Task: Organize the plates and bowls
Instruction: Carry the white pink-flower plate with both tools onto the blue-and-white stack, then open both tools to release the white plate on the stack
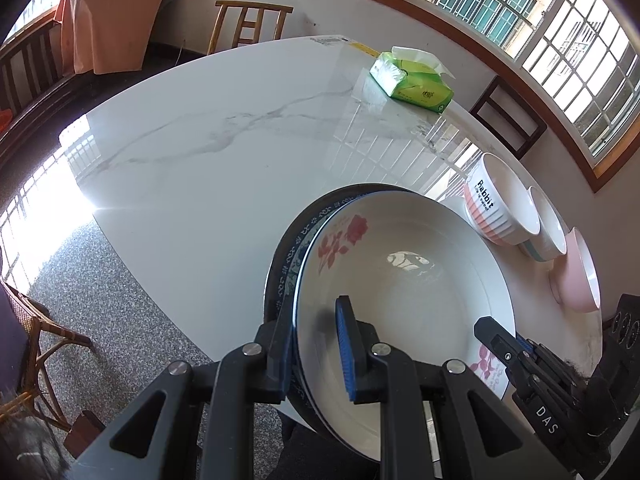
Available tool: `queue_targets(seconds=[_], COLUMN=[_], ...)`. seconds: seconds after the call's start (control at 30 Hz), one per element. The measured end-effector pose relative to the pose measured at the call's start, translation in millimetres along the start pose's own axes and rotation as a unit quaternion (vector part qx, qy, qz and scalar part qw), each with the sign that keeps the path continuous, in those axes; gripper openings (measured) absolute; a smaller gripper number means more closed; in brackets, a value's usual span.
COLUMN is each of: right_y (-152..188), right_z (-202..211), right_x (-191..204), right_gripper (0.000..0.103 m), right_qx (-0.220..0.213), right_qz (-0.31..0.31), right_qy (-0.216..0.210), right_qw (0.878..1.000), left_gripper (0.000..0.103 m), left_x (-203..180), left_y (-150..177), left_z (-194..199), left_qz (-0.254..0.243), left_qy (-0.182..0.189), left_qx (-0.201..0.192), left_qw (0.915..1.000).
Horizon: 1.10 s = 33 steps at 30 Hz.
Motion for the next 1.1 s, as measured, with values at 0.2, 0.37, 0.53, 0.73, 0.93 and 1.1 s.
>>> queue_targets(seconds=[0.2,0.37,0.53,0.73,0.93,1.1], right_y=[-0.5,0.3,-0.8,-1.1,0.1,3.2], right_z=[-1.3,-2.1,-3.0,-5.0,-8.3,-10.8], right_x=[-0.1,1.0,1.8,6.4,19.3,28.6], right_gripper=[0.015,0.015,0.015,0.018,0.031,0.038], right_qx=[-0.001,-0.004,-0.007,-0.014,-0.023,-0.033], right_qz=[0.002,0.009,0.01,0.033,0.096,0.163], right_qy=[-0.002,0.004,0.006,0.022,0.062,0.124], right_qw=[1.0,1.0,1.0,0.999,0.993,0.978], left_gripper=[0.019,0.019,0.019,0.02,0.02,0.02], left_x=[0.8,3.4,1.6,-4.0,-4.6,-8.4], left_y=[-2.1,-5.7,-10.6,-6.8,-1.4,0.6], left_z=[-0.4,1.9,16.2,21.9,20.8,25.3], left_qz=[0.003,0.004,-0.004,-0.011,-0.013,-0.023], left_qy=[0.003,-0.001,-0.011,-0.007,-0.001,0.001], left_qx=[0.0,-0.01,-0.045,-0.051,-0.045,-0.052], left_qw=[1.0,0.9999,0.9989,0.9986,0.9989,0.9984])
Point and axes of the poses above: each gripper's, at about its wrist camera, not at the fingertips, and z roughly against the way its jaws point, x to its left, y to its underside, the point moved 6 cm from there along -z, roughly the way its jaws point, and after that the axes turned 9 degrees about -y, right-handed, at the moved point
